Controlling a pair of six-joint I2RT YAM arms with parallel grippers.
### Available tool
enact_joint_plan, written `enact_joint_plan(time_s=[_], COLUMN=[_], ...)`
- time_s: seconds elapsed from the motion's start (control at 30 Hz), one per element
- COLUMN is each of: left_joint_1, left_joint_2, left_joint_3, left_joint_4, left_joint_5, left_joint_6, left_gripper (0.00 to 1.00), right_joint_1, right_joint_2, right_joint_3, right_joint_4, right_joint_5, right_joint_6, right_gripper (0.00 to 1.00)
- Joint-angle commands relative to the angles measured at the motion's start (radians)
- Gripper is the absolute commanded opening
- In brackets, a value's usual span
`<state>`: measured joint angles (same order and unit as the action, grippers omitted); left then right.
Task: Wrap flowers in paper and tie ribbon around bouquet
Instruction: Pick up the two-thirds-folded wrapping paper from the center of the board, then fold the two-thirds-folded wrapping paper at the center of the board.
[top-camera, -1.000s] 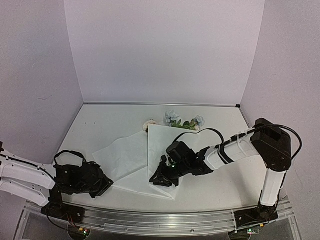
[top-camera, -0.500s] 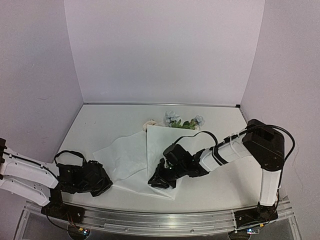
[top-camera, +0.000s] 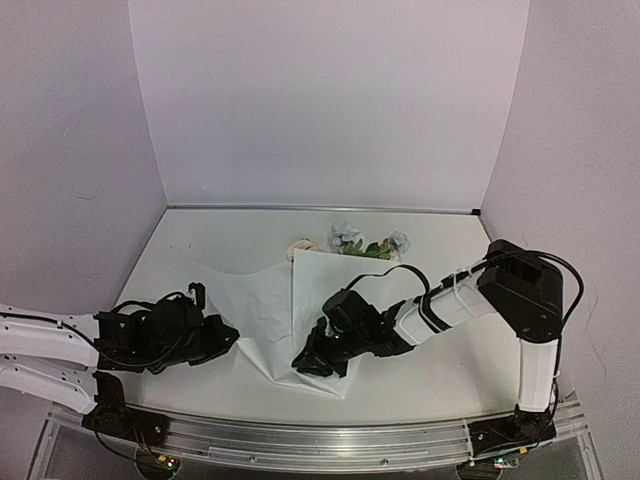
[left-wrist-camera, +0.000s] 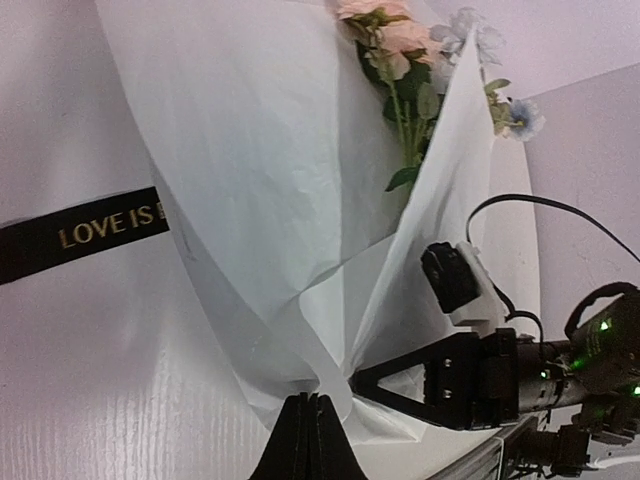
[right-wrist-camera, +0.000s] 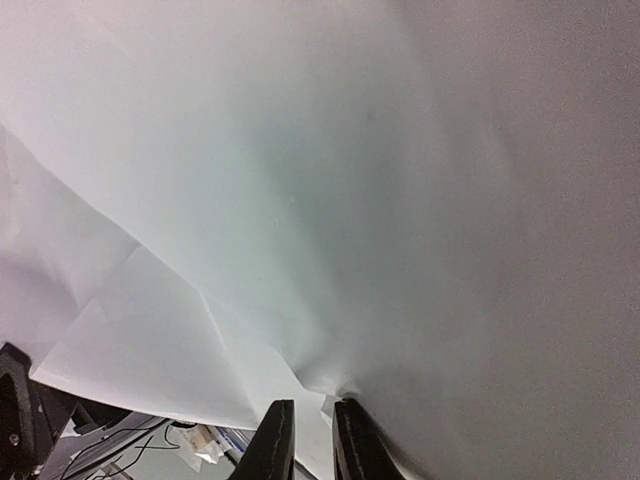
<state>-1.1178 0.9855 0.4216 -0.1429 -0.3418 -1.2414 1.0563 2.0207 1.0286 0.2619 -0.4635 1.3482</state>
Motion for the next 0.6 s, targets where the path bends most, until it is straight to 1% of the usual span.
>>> enact_joint_plan(time_s=[0.0, 0.1, 0.17, 0.33, 0.5, 0.57], left_joint_1=[-0.008, -0.011, -0.011, -0.011, -0.011, -0.011], left_joint_2=[-0.006, 0.002, 0.002, 0.019, 0.071, 0.083], left_joint_3=[0.07, 0.087, 0.098, 0.128, 0.12, 0.097], left_joint_4=[0.091, 0.134, 0.127, 0.012, -0.074, -0.086], left_joint_5=[0.037, 0.06, 0.046, -0.027, -0.035, -0.025], left_joint_6=[0.197, 0.239, 0.233, 0.145, 0.042, 0.007], left_gripper=[0.0, 0.0, 0.0, 0.0, 0.0, 0.0], right_joint_1=[0.007, 0.007, 0.007, 0.009, 0.014, 0.016], right_joint_2=[0.034, 0.034, 0.033, 0.023, -0.022, -0.041], right_joint_3=[0.0, -0.008, -0.012, -0.018, -0.014, 0.001], right_joint_4=[-0.026, -0.03, -0.033, -0.04, -0.063, -0.107], right_joint_5=[0.053, 0.056, 0.056, 0.045, 0.009, -0.014], right_joint_6=[0.006, -0.003, -0.014, -0.056, -0.147, -0.198], right_gripper=[0.15, 0.15, 0.15, 0.15, 0.17, 0.18])
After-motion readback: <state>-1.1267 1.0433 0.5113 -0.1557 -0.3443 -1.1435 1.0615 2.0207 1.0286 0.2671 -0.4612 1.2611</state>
